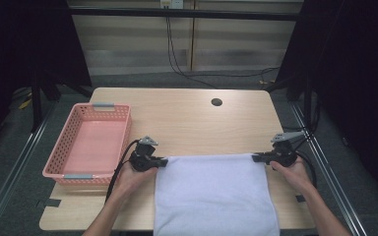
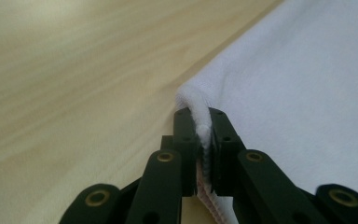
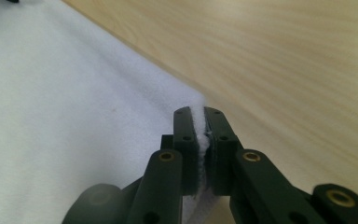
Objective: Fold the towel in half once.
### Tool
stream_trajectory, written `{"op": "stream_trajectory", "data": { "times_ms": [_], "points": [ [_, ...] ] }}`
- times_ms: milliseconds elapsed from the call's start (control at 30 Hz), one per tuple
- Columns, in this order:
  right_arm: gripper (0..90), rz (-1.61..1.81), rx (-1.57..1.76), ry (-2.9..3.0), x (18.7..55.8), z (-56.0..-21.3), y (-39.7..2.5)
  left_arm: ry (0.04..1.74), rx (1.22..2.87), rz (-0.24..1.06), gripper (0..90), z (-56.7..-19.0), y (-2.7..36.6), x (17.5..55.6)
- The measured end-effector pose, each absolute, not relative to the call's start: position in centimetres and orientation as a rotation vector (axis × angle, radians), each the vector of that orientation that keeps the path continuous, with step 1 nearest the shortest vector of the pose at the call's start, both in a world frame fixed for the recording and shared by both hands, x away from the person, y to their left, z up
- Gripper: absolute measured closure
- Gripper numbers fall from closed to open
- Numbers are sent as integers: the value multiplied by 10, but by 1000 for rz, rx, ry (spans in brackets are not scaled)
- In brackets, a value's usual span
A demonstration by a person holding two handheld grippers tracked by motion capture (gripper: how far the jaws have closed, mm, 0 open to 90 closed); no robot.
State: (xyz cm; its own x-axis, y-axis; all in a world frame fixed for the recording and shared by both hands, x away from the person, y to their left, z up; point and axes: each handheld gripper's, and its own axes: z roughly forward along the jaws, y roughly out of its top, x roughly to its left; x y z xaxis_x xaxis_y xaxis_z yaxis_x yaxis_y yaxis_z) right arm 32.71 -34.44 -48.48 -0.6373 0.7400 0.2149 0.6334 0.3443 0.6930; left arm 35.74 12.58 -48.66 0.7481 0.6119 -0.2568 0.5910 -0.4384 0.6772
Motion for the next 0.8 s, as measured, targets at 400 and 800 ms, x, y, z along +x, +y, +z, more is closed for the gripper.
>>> {"op": "stream_trajectory", "data": {
  "times_ms": [400,800],
  "points": [
    [857,1294,1248,2229,360,-426,-367,849,2002,179,838,-424,113,401],
    [858,1348,1267,2058,397,-390,-376,840,1926,236,833,-405,105,436]
  ]
}}
